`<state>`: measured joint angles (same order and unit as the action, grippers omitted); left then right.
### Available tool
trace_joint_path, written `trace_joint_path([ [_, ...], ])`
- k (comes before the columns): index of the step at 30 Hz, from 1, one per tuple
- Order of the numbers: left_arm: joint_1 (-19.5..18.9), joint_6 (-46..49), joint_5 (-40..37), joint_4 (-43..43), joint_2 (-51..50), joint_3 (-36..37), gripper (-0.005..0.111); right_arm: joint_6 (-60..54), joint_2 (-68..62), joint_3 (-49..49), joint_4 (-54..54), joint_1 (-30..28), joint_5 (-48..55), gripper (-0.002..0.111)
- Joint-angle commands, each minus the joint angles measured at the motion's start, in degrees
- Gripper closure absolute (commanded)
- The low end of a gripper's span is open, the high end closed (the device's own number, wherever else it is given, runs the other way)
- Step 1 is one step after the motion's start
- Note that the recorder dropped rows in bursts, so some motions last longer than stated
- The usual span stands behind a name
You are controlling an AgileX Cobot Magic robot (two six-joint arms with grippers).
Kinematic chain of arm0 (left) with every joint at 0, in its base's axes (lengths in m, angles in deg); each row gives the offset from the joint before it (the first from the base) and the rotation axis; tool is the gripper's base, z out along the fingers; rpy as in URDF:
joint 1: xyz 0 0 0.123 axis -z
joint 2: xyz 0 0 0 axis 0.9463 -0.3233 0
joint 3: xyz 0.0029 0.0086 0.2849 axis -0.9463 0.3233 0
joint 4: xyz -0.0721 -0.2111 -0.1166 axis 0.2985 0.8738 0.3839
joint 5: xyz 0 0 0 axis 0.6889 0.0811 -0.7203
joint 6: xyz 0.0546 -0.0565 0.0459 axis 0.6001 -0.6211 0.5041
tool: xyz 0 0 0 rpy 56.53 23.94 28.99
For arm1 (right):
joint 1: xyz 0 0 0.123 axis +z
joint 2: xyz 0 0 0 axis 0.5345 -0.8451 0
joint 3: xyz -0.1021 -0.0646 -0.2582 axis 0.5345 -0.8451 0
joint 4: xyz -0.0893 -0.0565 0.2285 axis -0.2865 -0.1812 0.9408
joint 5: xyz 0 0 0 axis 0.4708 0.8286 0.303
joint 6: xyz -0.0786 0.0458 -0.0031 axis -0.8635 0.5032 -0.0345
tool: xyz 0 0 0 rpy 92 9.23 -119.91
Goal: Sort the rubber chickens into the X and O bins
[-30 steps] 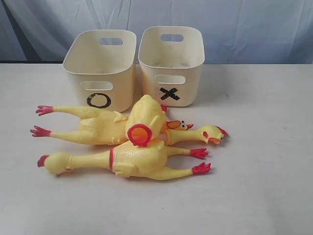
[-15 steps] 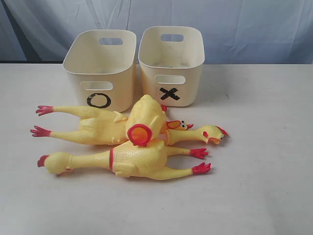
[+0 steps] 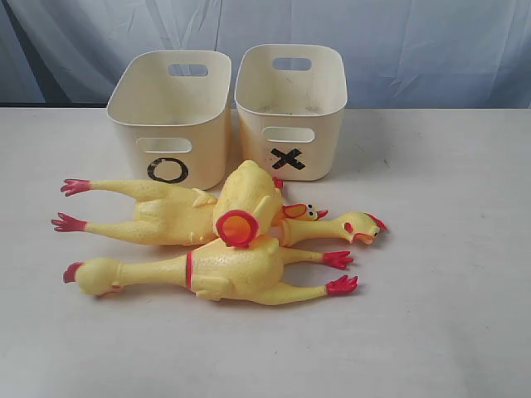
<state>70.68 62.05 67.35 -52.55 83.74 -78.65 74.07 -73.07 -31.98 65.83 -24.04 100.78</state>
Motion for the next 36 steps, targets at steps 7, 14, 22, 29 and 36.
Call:
trace_joint_path([
  [7, -0.03, -0.02, 0.87, 0.20, 0.29, 0.26, 0.107, 0.20, 0.37, -0.13, 0.20, 0.04, -0.45, 0.107],
  [14, -0.03, -0.02, 0.87, 0.20, 0.29, 0.26, 0.107, 0.20, 0.37, -0.13, 0.60, 0.04, -0.45, 0.107],
  [22, -0.03, -0.02, 0.87, 0.20, 0.29, 0.26, 0.107, 0.20, 0.37, -0.13, 1.01, 0.04, -6.54, 0.107],
  [29, -0.03, -0.02, 0.87, 0.20, 0.29, 0.26, 0.107, 0.20, 0.37, -0.13, 1.93, 0.04, -10.85, 0.107],
  [36, -0.03, -0.02, 0.87, 0.20, 0.29, 0.26, 0.107, 0.20, 0.37, -0.13, 2.35, 0.04, -11.07, 0.107],
])
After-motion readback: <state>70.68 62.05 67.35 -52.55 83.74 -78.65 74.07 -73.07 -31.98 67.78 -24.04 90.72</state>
